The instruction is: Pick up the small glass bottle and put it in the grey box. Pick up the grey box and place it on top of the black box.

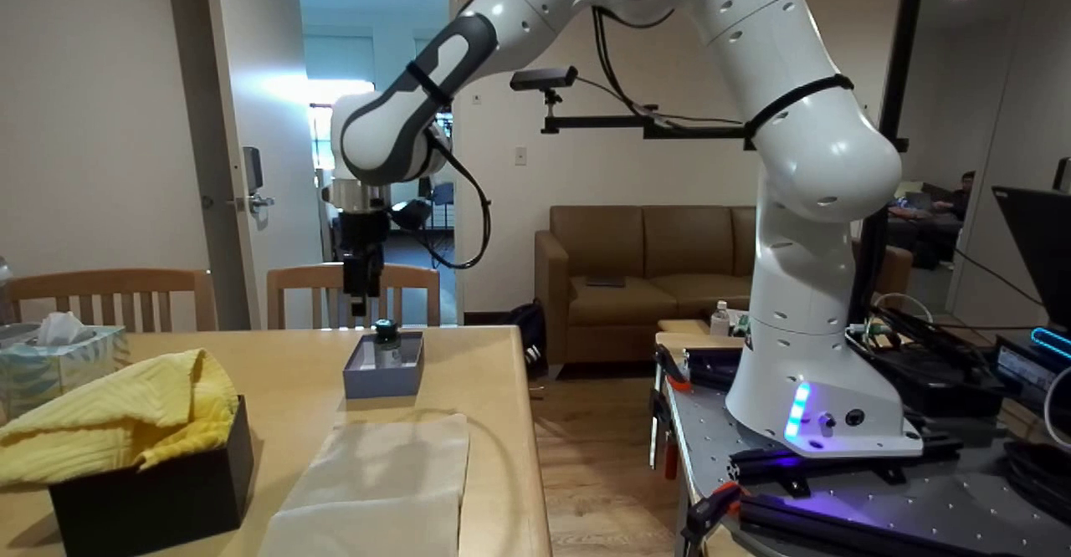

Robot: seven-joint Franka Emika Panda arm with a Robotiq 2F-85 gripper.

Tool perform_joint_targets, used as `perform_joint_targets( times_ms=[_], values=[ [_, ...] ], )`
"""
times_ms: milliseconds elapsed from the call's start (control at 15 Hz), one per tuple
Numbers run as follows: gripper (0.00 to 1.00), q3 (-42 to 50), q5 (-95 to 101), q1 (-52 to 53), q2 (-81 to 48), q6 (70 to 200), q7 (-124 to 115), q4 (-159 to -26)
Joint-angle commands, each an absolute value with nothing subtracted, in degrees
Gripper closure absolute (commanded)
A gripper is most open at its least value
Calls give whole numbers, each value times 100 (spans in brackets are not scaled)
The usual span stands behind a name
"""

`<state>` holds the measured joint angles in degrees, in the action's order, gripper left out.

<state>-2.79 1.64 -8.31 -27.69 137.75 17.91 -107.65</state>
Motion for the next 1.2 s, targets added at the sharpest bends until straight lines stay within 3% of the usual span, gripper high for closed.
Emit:
perform_joint_targets(
  times_ms=[0, 1133],
  values=[
    [0, -418, 4, -713, -2548, 13803, 1938, -10991],
    [0, -15, 352, -441, -3769, 13524, 1665, -9995]
  ],
)
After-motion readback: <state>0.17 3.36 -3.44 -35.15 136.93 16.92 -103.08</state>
